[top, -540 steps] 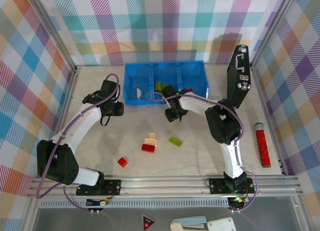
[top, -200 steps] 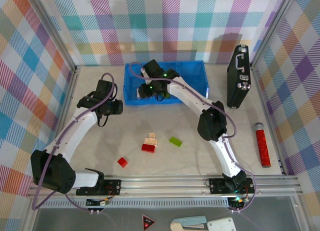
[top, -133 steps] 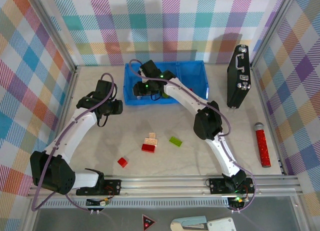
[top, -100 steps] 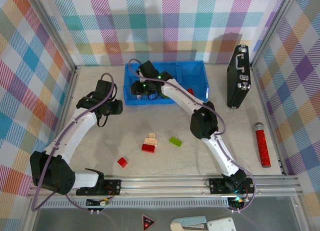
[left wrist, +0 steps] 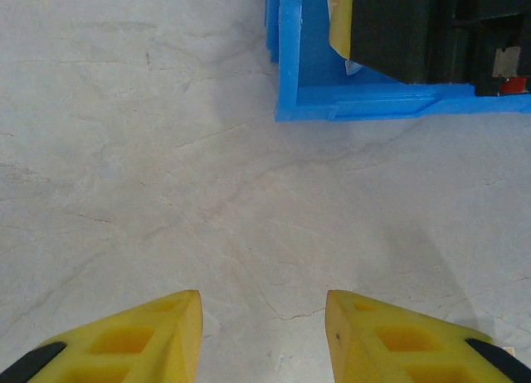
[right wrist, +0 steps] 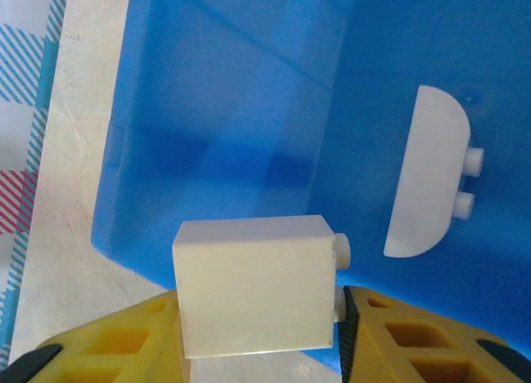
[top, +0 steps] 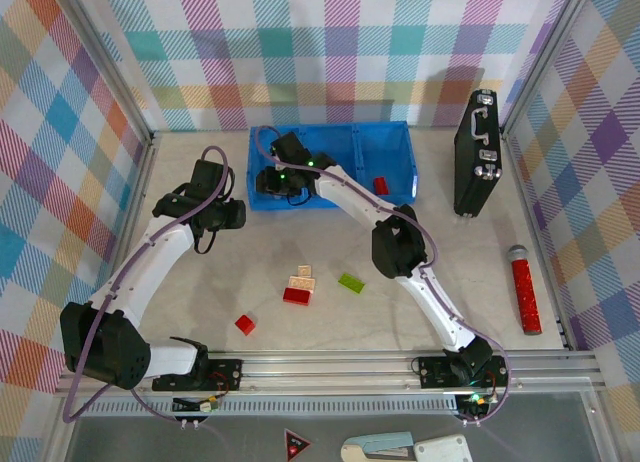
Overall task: Sort the legos into containers by color
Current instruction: Place the lego in the container, then pick up the lego from the bottom-left of the table.
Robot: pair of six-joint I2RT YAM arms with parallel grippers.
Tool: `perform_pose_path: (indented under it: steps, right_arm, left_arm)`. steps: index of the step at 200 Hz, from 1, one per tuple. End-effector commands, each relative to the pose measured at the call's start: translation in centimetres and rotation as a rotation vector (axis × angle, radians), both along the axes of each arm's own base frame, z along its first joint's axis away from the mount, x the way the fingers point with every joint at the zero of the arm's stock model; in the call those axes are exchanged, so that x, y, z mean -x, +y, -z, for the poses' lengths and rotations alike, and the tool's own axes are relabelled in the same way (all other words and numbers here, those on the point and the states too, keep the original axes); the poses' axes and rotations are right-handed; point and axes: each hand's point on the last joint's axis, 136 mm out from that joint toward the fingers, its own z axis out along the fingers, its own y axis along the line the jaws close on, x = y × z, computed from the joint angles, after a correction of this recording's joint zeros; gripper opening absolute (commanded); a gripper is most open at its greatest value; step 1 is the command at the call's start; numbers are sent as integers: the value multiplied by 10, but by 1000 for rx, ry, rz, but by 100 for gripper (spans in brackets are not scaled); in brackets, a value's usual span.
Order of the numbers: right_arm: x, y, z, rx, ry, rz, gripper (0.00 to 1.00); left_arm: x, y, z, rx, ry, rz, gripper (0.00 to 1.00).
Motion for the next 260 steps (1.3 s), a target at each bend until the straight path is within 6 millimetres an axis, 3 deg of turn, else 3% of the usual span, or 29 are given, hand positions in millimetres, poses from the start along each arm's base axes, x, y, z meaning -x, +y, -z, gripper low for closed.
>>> perform_pose_path:
  steps: [1,81,124,185,260]
  right_arm:
    - [-4,12,-8,-48,-21,0,47]
    - [-4,12,-17,-55,-32,0,57]
    - [3,8,-27,-41,-30,-24,57]
    - [28,-3,-40,41,-32,-115,57]
    - [71,-34,-36,242,-33,-209,57]
  left_arm:
    - [0,3,-3,10,-15,-3,44]
    - [0,3,-3,13,-11,-2,44]
    - [1,2,-2,14,-10,-1,44]
    - [1,11,-4,-25,-12,-25,44]
    - [-1,20,-3,-18,-7,-57,44]
